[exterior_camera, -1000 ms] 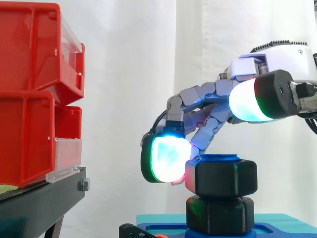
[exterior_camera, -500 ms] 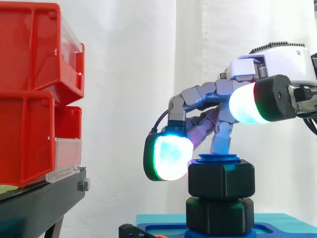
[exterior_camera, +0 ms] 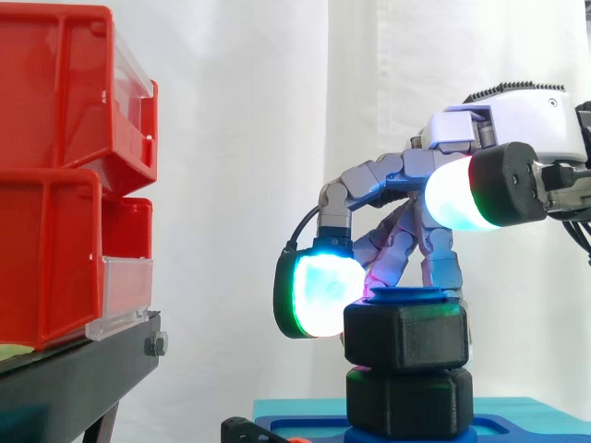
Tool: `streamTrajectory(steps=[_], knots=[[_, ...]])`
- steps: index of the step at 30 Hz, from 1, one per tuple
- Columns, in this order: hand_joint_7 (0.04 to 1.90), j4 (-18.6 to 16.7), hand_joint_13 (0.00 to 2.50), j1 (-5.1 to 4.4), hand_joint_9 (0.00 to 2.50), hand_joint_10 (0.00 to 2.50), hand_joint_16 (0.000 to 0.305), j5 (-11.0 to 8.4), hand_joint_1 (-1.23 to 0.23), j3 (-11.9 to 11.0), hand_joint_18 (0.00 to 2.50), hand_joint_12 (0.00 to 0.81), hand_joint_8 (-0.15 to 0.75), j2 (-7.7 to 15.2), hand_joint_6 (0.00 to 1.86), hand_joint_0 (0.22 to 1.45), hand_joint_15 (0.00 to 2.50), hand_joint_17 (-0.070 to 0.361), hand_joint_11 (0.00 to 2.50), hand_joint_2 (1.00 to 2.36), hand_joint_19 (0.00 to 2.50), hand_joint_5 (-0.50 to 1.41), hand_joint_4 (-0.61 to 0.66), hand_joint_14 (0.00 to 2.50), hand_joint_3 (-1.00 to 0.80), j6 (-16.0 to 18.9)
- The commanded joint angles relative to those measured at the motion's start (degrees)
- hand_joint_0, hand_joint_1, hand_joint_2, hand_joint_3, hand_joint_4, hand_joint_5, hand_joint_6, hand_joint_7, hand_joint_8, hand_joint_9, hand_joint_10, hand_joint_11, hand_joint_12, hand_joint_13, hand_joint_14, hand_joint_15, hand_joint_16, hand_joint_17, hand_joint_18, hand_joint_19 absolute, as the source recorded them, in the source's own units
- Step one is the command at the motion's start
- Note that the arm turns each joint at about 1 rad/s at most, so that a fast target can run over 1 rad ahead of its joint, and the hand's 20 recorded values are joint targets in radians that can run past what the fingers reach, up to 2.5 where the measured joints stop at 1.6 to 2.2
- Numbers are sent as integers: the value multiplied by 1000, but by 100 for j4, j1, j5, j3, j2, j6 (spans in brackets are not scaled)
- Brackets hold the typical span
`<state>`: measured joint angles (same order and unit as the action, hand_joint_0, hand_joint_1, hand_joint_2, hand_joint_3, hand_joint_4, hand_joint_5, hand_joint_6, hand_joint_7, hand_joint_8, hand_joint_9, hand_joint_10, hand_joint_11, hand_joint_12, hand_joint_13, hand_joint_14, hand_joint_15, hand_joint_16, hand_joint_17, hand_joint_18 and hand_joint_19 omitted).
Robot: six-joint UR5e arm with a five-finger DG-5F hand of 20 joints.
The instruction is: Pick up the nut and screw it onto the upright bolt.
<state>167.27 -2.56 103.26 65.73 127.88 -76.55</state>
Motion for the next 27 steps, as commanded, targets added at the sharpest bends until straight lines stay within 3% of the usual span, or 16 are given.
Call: streamTrajectory(steps=[1,10,27], knots=[[1013,-1,980,18,1603,3,3,1,-248,1,655,101,162,0,680,512,0,7,122,1000,0,54,-47,0,-500,0],[1008,25,1105,62,1797,9,4,89,-259,-8,807,103,175,0,682,514,36,8,305,1000,57,57,-40,0,-500,-9],[1016,43,1134,212,1811,10,4,265,-269,-25,818,109,165,0,677,516,51,10,330,1000,96,59,-44,1,-500,-18]])
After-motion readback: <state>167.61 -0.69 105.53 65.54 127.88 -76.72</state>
